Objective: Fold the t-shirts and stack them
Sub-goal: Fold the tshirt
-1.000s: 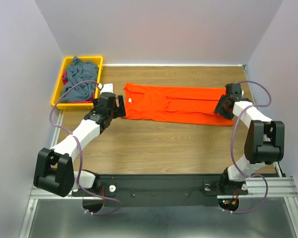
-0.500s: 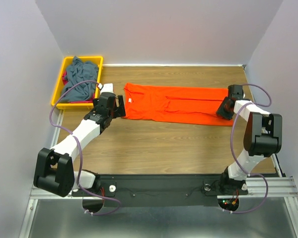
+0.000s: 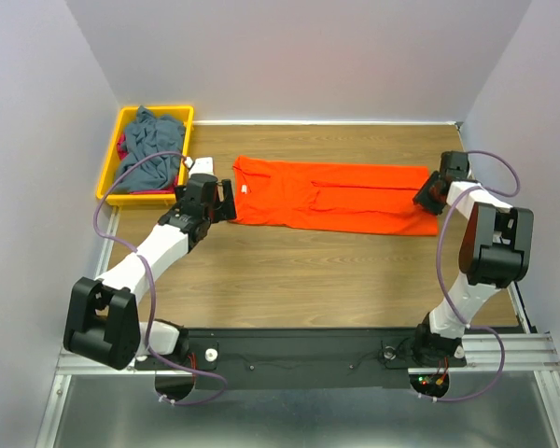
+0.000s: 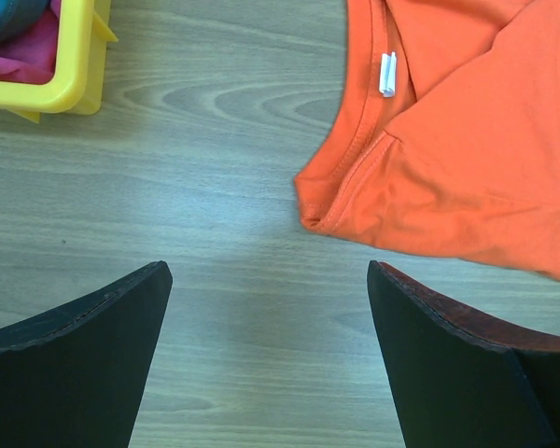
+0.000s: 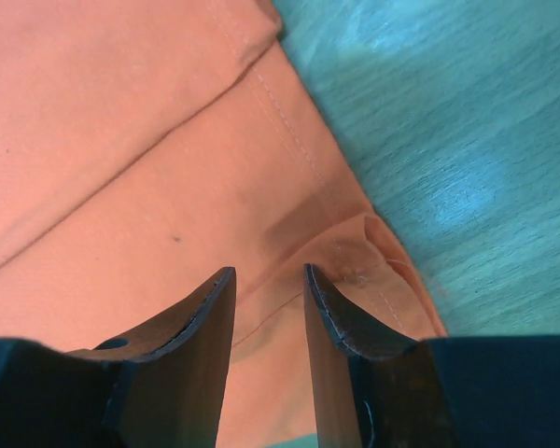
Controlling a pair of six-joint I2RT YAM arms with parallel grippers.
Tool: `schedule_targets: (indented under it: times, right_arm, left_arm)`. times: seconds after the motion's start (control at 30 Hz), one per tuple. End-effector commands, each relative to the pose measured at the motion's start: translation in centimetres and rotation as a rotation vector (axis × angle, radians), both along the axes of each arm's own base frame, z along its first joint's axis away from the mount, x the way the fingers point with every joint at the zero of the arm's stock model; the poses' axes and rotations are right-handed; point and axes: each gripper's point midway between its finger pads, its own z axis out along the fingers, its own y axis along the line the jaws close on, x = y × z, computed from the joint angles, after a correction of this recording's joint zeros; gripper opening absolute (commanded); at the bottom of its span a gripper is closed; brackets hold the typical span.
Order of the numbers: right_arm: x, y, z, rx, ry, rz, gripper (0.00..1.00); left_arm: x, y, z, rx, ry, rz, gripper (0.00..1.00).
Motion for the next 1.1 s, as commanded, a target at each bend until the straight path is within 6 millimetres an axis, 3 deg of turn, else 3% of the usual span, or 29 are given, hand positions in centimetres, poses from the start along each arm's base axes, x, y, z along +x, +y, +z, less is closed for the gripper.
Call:
schedule_targets:
  times: [0.0, 0.07, 0.17, 0.23, 0.3, 0.37, 0.4, 0.43, 0.57, 0.6, 0.77, 0.93, 1.07]
  right_arm:
    - [1.9, -0.9, 2.2, 0.043, -0.099, -0.034, 0.41]
    - [1.7, -0.7, 4.3, 0.04, -0.147, -0.033, 0.42]
    - [-0.2, 0.6, 4.7, 0.106, -0.162, -0.006, 0.42]
    - [-1.3, 0.4, 4.3, 0.162, -0.166, -0.022, 0.42]
    - [-1.9, 0.4, 4.4, 0.212, -0.198, -0.023, 0.42]
    - [-3.4, 0.7, 3.8, 0.273, -0.211, -0.034, 0.4]
    - [-3.5, 0.9, 3.9, 0.298, -0.237, -0.023, 0.37]
    - [-4.2, 0.6, 3.5, 0.324, -0.24, -0.05, 0.34]
    - [-4.5, -0.2, 3.3, 0.37, -0.294, -0.088, 0.29]
    - [-4.7, -0.5, 3.1, 0.384, -0.299, -0.098, 0.28]
    - [-5.1, -1.2, 1.3, 0.406, -0.288, -0.131, 0.25]
    - [-7.4, -2.8, -1.7, 0.427, -0.237, -0.253, 0.19]
    - [-9.5, -3.8, -3.7, 0.459, -0.191, -0.363, 0.18]
  left_arm:
    - [0.7, -0.2, 0.3, -0.01, -0.02, 0.002, 0.98]
    - [1.0, -1.1, 0.6, -0.044, -0.016, -0.022, 0.98]
    - [1.7, -2.5, 1.2, -0.099, -0.015, -0.056, 0.97]
    - [2.5, -3.3, 2.1, -0.129, -0.026, -0.07, 0.93]
    - [3.0, -4.4, 1.4, -0.167, 0.006, -0.091, 0.88]
    - [3.6, -5.4, 1.5, -0.201, 0.015, -0.104, 0.79]
    - [3.8, -6.0, 0.5, -0.227, 0.05, -0.107, 0.76]
    - [4.2, -6.4, 0.4, -0.241, 0.056, -0.113, 0.67]
    - [5.1, -7.3, -2.2, -0.257, 0.133, -0.1, 0.56]
    - [5.3, -7.5, -2.4, -0.26, 0.139, -0.097, 0.48]
    - [5.6, -7.5, -4.9, -0.245, 0.201, -0.08, 0.41]
    - [4.5, -4.6, -9.3, -0.186, 0.297, 0.036, 0.36]
    - [3.5, -2.7, -11.2, -0.206, 0.355, 0.109, 0.34]
